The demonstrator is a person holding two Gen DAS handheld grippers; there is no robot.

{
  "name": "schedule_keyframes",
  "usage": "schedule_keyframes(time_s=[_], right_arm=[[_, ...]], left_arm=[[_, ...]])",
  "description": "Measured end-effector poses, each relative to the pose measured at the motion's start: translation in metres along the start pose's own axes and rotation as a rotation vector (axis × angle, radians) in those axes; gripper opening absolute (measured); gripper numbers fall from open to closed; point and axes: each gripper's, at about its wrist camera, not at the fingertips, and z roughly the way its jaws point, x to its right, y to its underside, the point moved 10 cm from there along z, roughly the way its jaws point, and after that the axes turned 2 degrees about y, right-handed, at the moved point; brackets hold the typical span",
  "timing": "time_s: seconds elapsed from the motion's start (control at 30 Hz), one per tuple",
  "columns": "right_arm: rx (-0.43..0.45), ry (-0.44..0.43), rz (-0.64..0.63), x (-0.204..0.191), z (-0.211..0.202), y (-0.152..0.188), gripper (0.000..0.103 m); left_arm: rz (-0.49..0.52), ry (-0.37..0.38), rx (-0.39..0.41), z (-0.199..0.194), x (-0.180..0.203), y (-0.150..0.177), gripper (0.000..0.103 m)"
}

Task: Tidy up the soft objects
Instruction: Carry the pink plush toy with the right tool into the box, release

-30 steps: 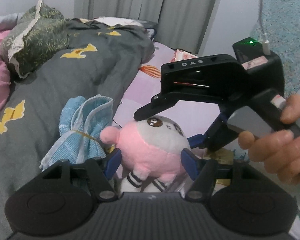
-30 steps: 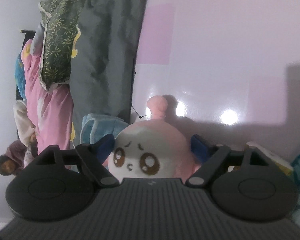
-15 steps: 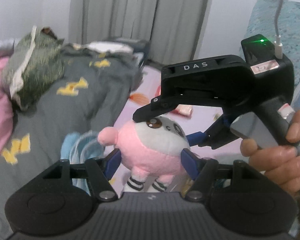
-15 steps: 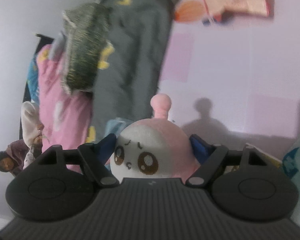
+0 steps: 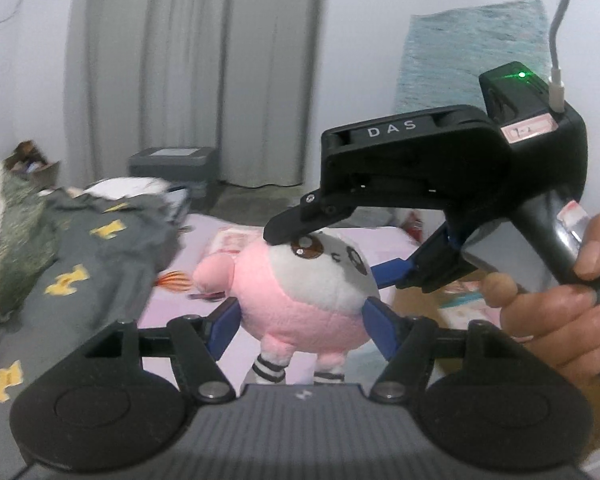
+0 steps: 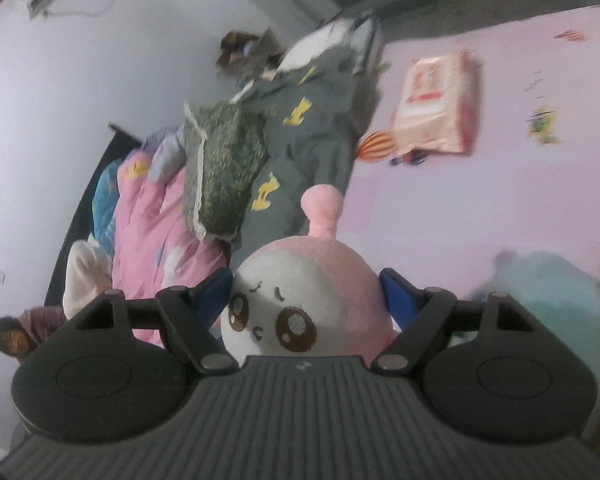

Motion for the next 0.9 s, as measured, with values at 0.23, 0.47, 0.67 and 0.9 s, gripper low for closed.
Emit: schedule_keyframes(time_s=[0.23, 0.47, 0.67, 0.9], right_arm=[[0.080, 0.054, 0.094, 0.064, -0.085, 0.021, 0.080], [0.128, 0.143, 0.259, 0.154, -0.155, 0.053, 0.080], [0.113, 0.216, 0.368, 0.228, -0.175, 0.076, 0.080], [0.029, 0.317, 0.407, 0.297, -0.162, 0.072, 0.080]], left_arm=[[0.073, 0.131, -0.060, 0.006, 0.083, 0.008, 0.069], [0.111, 0.315, -0.227, 0.036, 0.162, 0.028, 0.069], [0.135, 0.403, -0.417, 0.084, 0.214, 0.056, 0.069], [0.089, 0.421, -0.588, 0.143, 0.243, 0.089, 0.069]])
